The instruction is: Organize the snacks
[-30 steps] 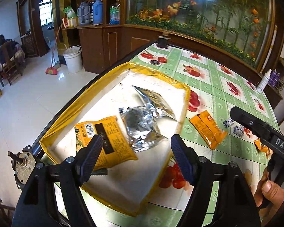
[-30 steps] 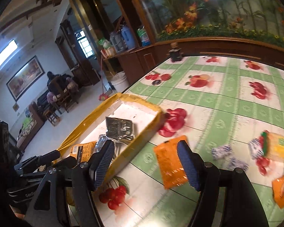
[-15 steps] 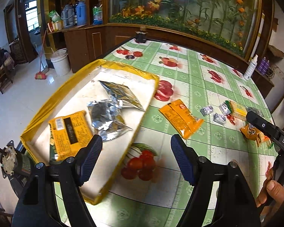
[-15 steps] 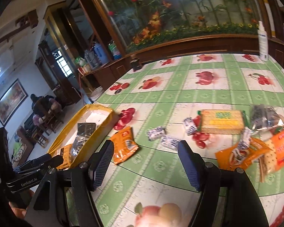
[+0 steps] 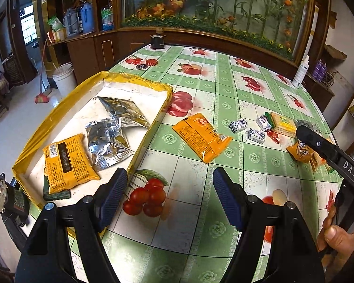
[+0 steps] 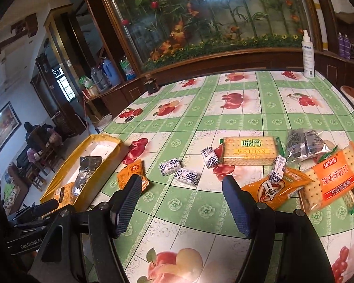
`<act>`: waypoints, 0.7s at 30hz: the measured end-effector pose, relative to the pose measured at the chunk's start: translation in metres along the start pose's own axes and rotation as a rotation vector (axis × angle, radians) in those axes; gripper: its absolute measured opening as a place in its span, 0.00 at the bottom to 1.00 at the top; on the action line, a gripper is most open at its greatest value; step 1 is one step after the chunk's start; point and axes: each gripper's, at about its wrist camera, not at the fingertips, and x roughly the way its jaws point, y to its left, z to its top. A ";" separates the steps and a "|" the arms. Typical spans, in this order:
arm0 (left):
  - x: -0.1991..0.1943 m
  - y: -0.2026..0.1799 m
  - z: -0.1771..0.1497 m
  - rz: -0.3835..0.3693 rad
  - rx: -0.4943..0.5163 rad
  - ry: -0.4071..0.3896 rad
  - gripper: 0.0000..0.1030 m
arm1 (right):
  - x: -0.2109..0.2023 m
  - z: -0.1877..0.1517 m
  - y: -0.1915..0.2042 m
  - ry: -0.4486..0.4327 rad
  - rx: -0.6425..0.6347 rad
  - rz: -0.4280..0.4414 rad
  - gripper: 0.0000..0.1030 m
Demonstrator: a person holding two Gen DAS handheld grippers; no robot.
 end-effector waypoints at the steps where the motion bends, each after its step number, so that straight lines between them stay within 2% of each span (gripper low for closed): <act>1: 0.000 0.000 0.000 0.000 0.001 0.000 0.73 | -0.001 0.000 0.001 -0.005 -0.005 0.005 0.71; 4: -0.002 -0.002 0.000 -0.003 0.001 -0.006 0.73 | -0.005 0.001 0.004 -0.016 -0.017 -0.004 0.71; 9: -0.004 -0.004 -0.001 -0.004 0.005 -0.013 0.73 | -0.016 0.002 0.000 -0.045 -0.010 -0.022 0.76; 21: 0.009 -0.017 -0.004 -0.037 0.012 0.029 0.73 | -0.036 -0.011 -0.042 -0.033 0.038 -0.083 0.81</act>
